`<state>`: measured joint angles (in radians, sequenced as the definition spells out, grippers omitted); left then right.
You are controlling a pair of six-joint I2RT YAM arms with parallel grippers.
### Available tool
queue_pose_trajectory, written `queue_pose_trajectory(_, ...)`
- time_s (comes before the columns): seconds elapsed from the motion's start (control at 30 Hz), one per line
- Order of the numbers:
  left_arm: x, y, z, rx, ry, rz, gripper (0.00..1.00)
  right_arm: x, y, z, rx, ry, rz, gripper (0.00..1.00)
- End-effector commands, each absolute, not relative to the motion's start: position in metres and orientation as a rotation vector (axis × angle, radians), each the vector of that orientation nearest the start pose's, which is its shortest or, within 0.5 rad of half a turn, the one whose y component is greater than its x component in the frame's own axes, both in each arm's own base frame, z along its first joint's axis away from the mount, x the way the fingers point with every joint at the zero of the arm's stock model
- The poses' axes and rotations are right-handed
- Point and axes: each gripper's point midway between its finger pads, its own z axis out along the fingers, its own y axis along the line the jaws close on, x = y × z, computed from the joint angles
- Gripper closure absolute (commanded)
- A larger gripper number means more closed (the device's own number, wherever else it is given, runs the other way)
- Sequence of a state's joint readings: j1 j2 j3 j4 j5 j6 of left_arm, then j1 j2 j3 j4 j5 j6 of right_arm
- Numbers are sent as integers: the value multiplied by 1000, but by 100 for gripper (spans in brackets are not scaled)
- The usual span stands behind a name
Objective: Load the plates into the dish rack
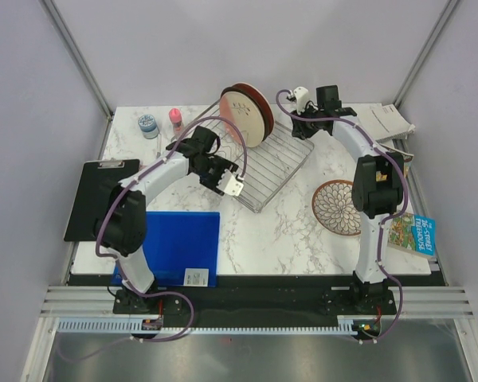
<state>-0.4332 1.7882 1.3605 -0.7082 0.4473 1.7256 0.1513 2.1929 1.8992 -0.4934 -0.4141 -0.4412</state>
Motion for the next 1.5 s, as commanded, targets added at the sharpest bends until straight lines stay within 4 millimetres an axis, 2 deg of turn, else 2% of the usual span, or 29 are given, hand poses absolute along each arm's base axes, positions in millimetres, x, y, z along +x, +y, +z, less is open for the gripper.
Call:
queue_pose_trajectory(0.0,401,-231,170,2005,1143,-3,34,559,143,134,-840,2100,351,78)
queue_pose_trajectory(0.03,400,-232,179,1972,1154,-3,34,559,143,135,-828,2107,349,83)
queue_pose_trajectory(0.07,396,-234,195,1930,1153,-4,34,558,143,133,-822,2115,350,96)
queue_pose_trajectory(0.1,392,-237,204,1863,1203,-41,34,558,140,136,-807,2114,336,100)
queue_pose_trajectory(0.17,387,-240,219,1787,1236,-58,34,554,141,135,-763,2136,357,100)
queue_pose_trajectory(0.23,382,-242,242,1609,1337,-127,34,554,140,139,-695,2146,365,100)
queue_pose_trajectory(0.27,382,-240,248,1530,1397,-149,34,549,140,134,-636,2180,396,100)
queue_pose_trajectory(0.33,378,-235,253,1290,1592,-248,34,548,137,144,-554,2170,405,100)
queue_pose_trajectory(0.37,386,-225,254,1168,1674,-212,34,540,136,135,-479,2211,428,100)
queue_pose_trajectory(0.4,383,-224,248,1032,1782,-273,35,540,136,147,-446,2181,427,100)
queue_pose_trajectory(0.5,383,-206,228,789,1970,-264,41,526,134,150,-308,2202,457,100)
queue_pose_trajectory(0.53,381,-203,222,745,2007,-273,49,523,133,150,-251,2215,461,100)
queue_pose_trajectory(0.6,381,-195,215,619,2075,-281,56,511,129,150,-134,2233,479,100)
queue_pose_trajectory(0.63,380,-190,210,561,2107,-278,69,508,126,152,-98,2232,476,100)
queue_pose_trajectory(0.67,384,-179,208,475,2137,-256,74,500,120,151,-50,2239,451,100)
queue_pose_trajectory(0.7,380,-177,201,360,2198,-311,77,496,121,153,3,2237,470,100)
queue_pose_trajectory(0.73,378,-175,197,313,2228,-335,86,493,120,153,20,2238,477,100)
queue_pose_trajectory(0.8,374,-170,186,192,2294,-377,97,485,117,157,64,2227,473,100)
queue_pose_trajectory(0.9,372,-167,169,87,2370,-427,98,480,110,160,161,2214,482,100)
queue_pose_trajectory(1.1,382,-161,160,30,2395,-386,98,460,89,154,387,2227,525,100)
queue_pose_trajectory(1.13,381,-160,157,25,2404,-381,98,460,77,153,442,2219,509,100)
queue_pose_trajectory(1.23,379,-159,140,-26,2461,-372,98,447,63,152,584,2201,556,100)
queue_pose_trajectory(1.33,381,-171,127,-21,2496,-442,98,434,62,144,602,2216,559,100)
queue_pose_trajectory(1.43,392,-184,129,-3,2475,-508,98,435,61,144,605,2204,558,100)
queue_pose_trajectory(1.47,395,-186,119,-3,2499,-512,98,435,63,141,612,2209,570,100)
